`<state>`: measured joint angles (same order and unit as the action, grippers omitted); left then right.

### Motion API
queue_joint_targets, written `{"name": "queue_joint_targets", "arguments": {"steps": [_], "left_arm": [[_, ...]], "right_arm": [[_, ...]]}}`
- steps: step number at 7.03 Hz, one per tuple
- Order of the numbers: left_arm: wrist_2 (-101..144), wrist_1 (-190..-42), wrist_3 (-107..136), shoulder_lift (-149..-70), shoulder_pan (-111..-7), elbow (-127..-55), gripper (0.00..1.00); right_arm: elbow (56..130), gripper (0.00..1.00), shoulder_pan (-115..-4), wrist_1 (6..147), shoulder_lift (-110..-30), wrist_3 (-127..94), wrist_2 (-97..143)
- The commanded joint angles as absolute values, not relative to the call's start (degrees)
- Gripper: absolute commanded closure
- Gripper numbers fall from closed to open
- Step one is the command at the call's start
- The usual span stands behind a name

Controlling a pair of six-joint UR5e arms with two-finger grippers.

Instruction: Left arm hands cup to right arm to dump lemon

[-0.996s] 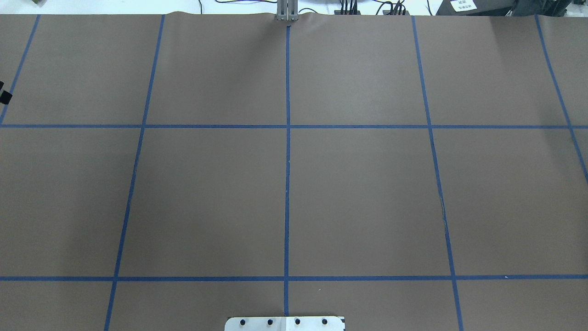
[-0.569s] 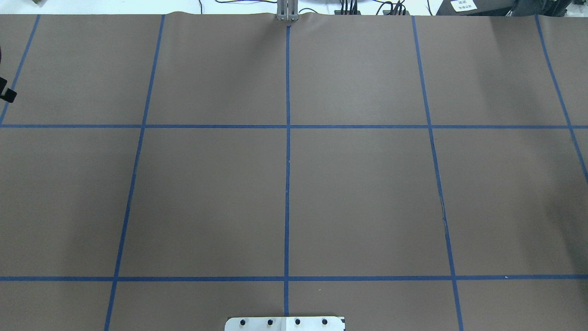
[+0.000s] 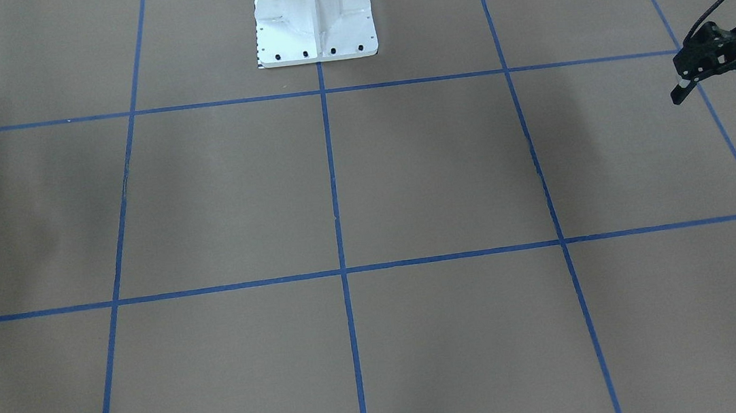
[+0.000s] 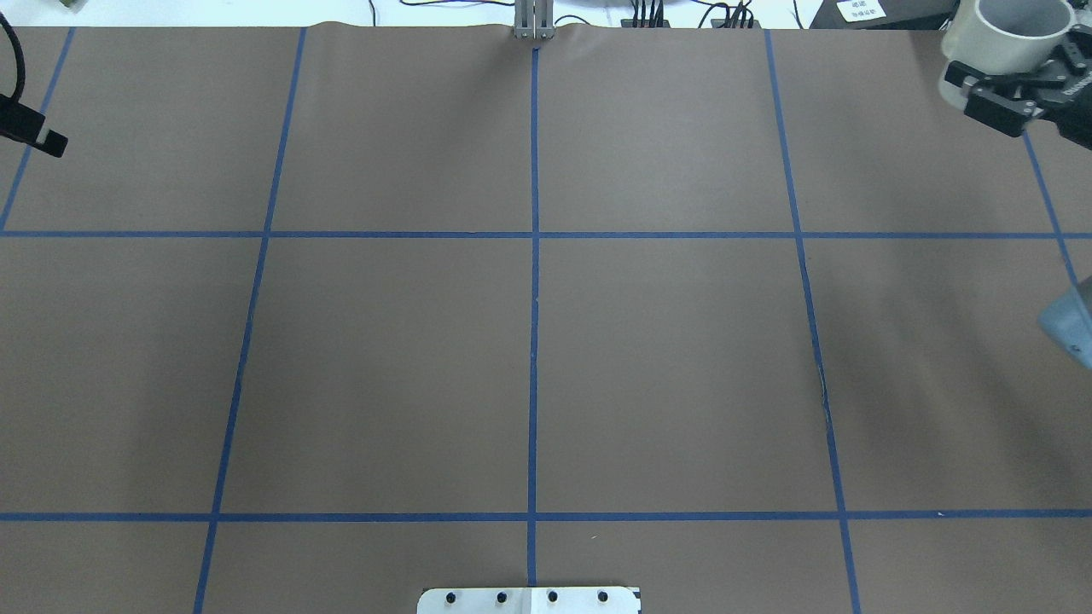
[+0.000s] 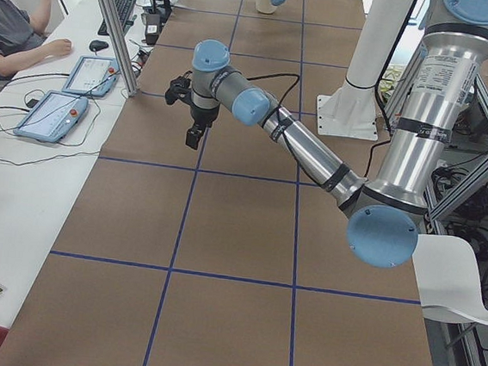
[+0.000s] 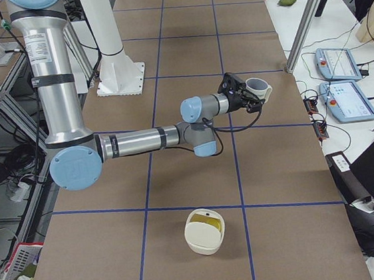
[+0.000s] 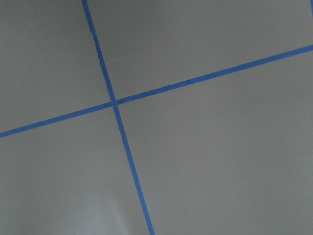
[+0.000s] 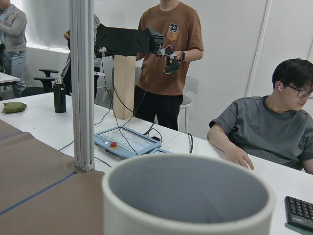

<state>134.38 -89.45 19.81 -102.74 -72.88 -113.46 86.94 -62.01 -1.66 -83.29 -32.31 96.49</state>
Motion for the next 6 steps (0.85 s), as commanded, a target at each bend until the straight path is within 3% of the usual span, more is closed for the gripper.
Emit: {"name": "queue_joint_targets", "arguments": {"steps": [1, 6], "left_arm": [[134.5, -90.1, 22.1, -105.4, -72.7, -112.9, 0.0], [134.2, -91.3, 54.5, -112.2, -67.1, -113.6, 0.0]], "right_arm": [[87.0, 1.0, -53.3, 5.6, -76.7, -31.8, 89.3], [87.3, 1.0, -38.3, 27.4, -60.5, -23.6, 68.0]]}}
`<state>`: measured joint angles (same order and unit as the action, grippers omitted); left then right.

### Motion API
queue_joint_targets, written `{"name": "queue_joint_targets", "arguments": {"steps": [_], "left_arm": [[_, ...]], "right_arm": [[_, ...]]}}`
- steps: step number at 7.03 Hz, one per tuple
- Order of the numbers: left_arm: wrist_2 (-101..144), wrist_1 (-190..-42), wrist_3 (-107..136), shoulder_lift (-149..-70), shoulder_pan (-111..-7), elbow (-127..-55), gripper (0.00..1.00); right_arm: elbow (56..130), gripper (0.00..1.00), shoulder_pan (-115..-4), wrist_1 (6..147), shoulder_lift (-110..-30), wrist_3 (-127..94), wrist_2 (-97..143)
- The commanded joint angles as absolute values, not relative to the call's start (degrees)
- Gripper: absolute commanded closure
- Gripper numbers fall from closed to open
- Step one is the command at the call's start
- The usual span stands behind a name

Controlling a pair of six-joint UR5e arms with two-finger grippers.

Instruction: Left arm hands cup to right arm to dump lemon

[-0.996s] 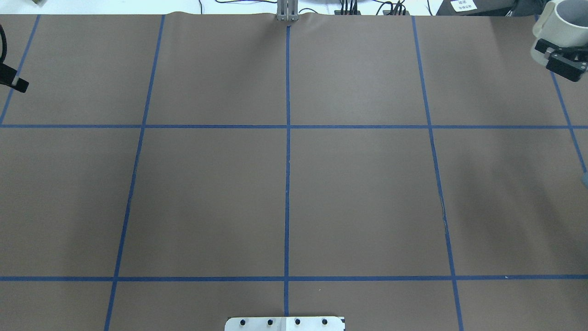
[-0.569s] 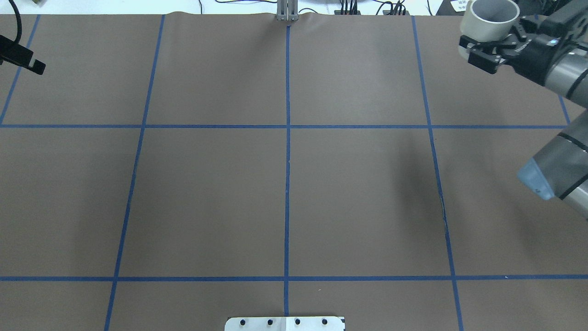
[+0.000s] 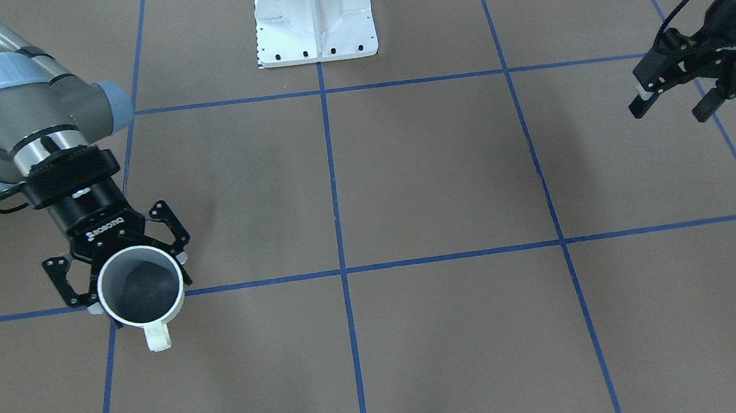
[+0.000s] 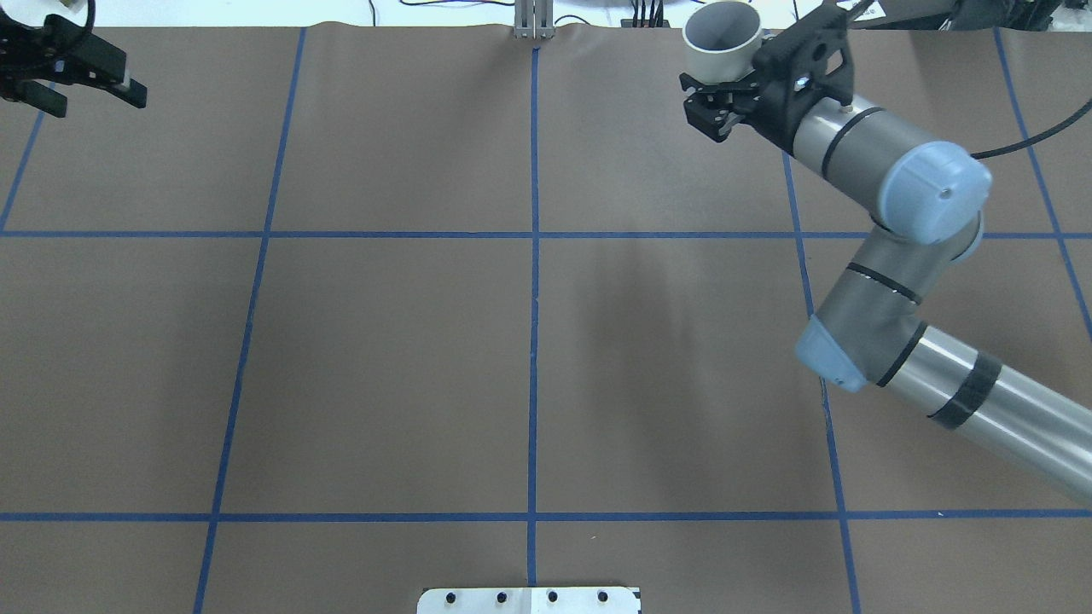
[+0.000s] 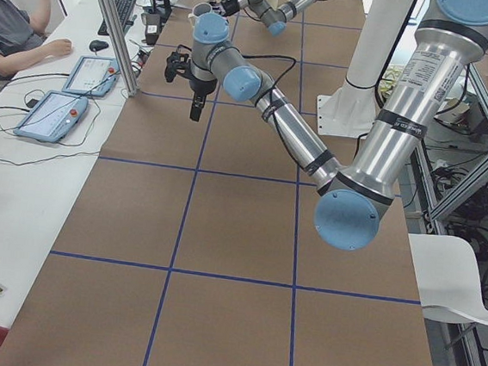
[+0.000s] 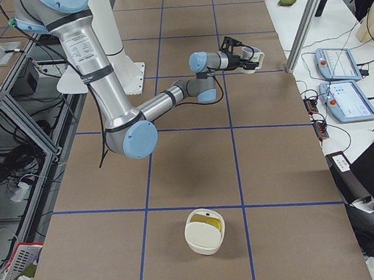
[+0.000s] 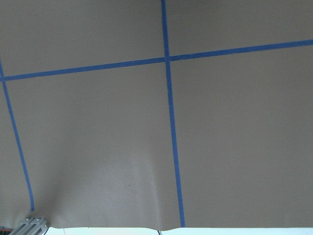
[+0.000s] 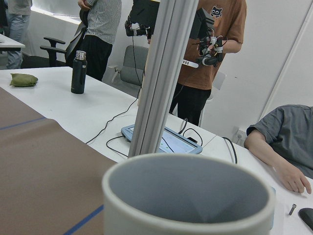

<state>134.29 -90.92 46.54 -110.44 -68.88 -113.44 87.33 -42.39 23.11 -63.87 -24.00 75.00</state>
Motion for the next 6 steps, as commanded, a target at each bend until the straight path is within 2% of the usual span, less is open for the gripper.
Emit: {"name": "queue_joint_targets", "arguments": {"steps": [1, 3, 6], "left_arm": [[133.9, -91.2, 61.9, -114.7, -64.6, -112.9, 0.0], [133.9, -91.2, 70.3, -118.6, -63.0, -111.5, 0.0], [130.1, -91.5, 79.7, -130.9, -56.8, -103.4, 0.0]], "right_arm": [[87.3, 1.0, -35.5, 30.7, -58.1, -23.6, 64.5], [86.7, 1.0, -31.7, 32.6, -54.9, -23.7, 58.3], [86.7, 1.0, -28.0, 36.2, -52.3, -23.9, 53.5]]}}
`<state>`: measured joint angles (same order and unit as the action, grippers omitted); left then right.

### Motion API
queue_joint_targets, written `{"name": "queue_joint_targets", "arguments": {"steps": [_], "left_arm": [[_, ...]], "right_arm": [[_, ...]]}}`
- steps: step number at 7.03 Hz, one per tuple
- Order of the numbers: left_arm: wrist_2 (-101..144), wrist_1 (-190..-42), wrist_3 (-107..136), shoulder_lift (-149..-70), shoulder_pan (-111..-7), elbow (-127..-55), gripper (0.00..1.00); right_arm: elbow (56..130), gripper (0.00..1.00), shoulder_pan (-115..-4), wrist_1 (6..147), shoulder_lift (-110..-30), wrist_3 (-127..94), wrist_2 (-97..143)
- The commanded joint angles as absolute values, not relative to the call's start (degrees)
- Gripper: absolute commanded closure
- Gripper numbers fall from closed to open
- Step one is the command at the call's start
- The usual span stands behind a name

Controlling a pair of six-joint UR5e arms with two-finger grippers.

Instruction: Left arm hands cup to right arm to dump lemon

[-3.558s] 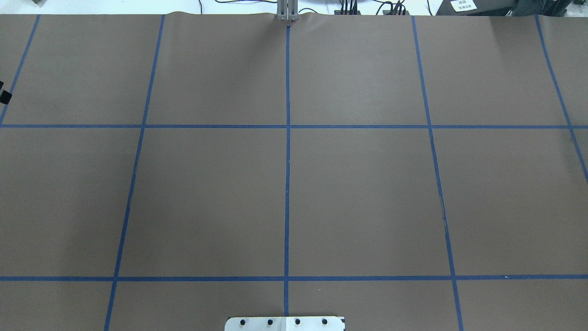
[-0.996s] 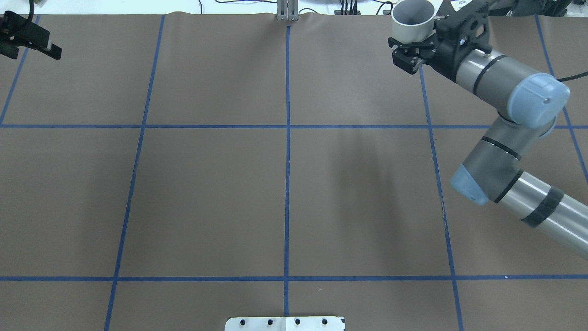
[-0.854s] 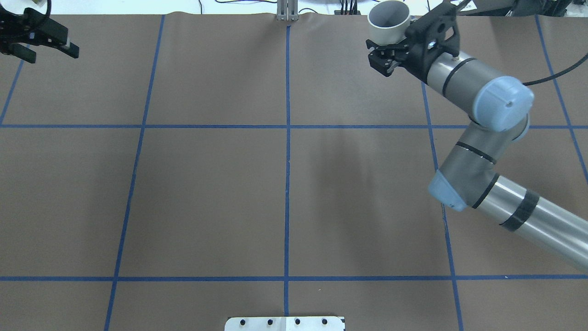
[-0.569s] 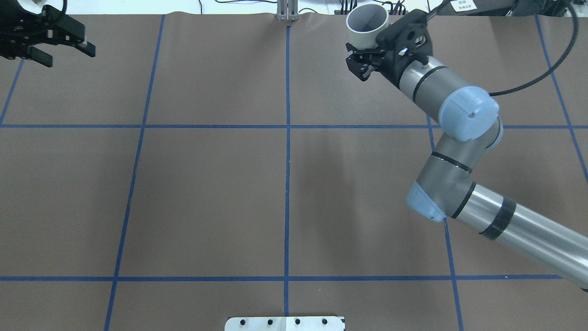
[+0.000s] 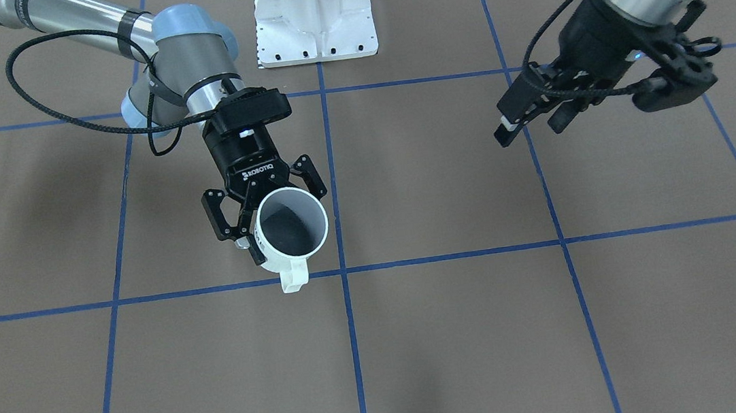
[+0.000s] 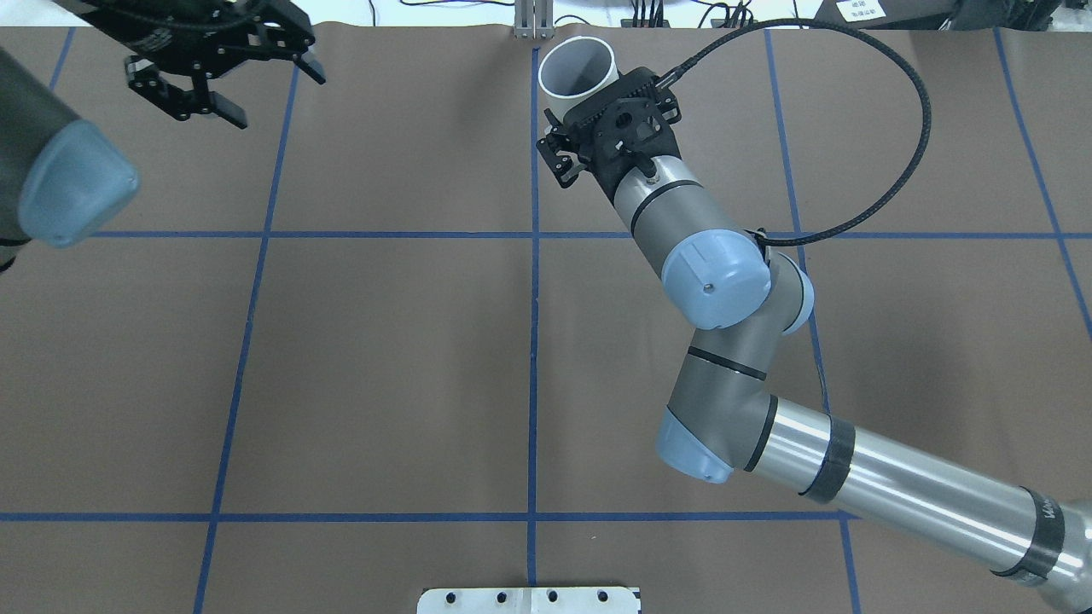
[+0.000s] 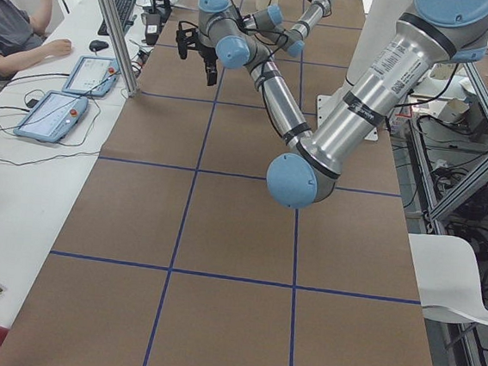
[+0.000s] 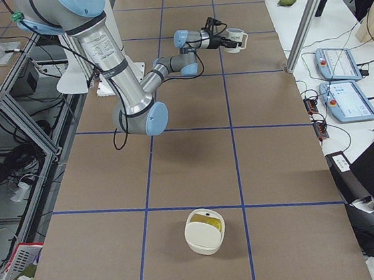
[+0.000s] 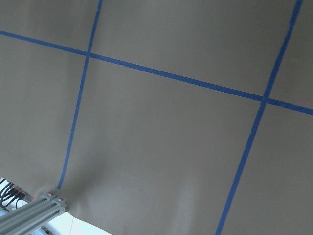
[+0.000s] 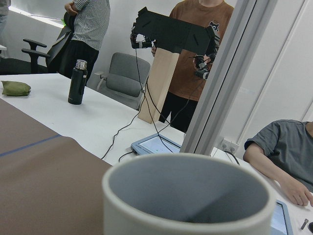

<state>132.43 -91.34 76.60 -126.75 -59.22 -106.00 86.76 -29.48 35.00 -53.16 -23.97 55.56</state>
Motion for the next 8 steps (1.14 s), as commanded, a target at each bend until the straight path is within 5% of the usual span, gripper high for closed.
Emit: {"name": "queue_joint_targets", "arguments": {"steps": [1, 4, 8], "left_arm": [[130.0, -93.1, 79.9, -132.3, -56.3, -102.0, 0.0], [130.0, -97.9, 79.9, -133.9, -55.4, -98.7, 0.0], [129.9, -102.4, 79.8, -137.8, -52.1, -93.2, 0.25]], "right_arm": [[86.7, 1.0, -27.6, 36.2, -52.3, -23.8, 53.4], [87.3, 0.99, -25.6, 35.9, -52.3, -23.9, 52.0], [87.5, 0.9, -25.0, 35.9, -52.3, -22.9, 52.0]]}}
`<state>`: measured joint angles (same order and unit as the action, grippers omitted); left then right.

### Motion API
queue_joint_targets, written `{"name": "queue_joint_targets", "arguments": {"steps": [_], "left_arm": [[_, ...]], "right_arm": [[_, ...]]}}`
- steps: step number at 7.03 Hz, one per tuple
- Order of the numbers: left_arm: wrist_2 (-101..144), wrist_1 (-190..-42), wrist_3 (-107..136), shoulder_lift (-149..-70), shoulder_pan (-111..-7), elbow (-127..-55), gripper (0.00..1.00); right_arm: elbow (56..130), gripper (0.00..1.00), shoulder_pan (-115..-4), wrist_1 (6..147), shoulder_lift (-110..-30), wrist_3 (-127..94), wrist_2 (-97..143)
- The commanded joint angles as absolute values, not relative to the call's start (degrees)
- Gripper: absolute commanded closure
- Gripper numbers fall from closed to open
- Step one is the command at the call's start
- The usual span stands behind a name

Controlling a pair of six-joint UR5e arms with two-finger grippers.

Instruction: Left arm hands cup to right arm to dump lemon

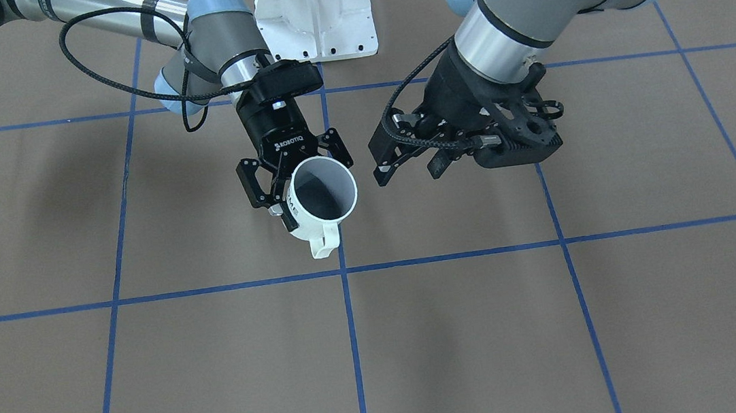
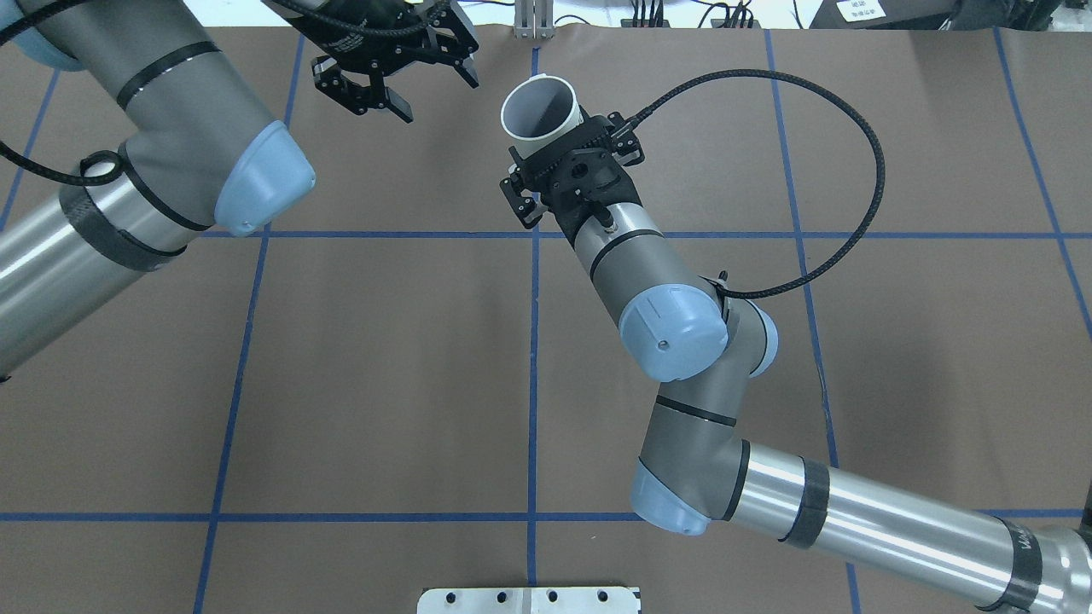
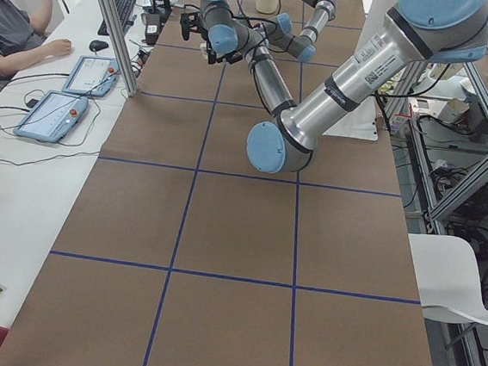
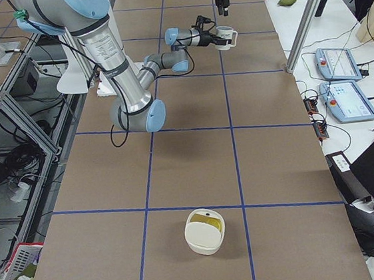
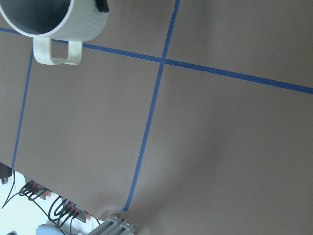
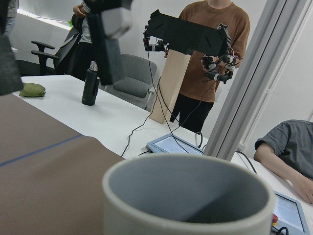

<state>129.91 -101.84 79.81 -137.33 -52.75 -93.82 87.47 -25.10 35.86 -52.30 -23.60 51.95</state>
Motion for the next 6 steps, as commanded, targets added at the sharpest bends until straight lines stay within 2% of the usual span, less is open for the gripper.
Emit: {"name": "queue_joint_targets", "arguments": {"steps": [1, 3, 6], "left_arm": [[129.9, -102.4, 79.8, -137.8, -51.4, -93.3, 0.29], [129.9, -102.5, 79.8, -138.5, -50.8, -93.3, 0.33], [129.9, -103.0, 79.8, -138.5, -50.0, -93.2, 0.4]], "right_arm": [[87.5, 0.88, -25.0, 35.9, -52.0, -20.5, 52.0], [87.5, 0.83, -25.0, 35.9, -51.8, -17.9, 52.3], [87.5, 0.82, -24.8, 35.9, -51.4, -17.2, 51.9]]}}
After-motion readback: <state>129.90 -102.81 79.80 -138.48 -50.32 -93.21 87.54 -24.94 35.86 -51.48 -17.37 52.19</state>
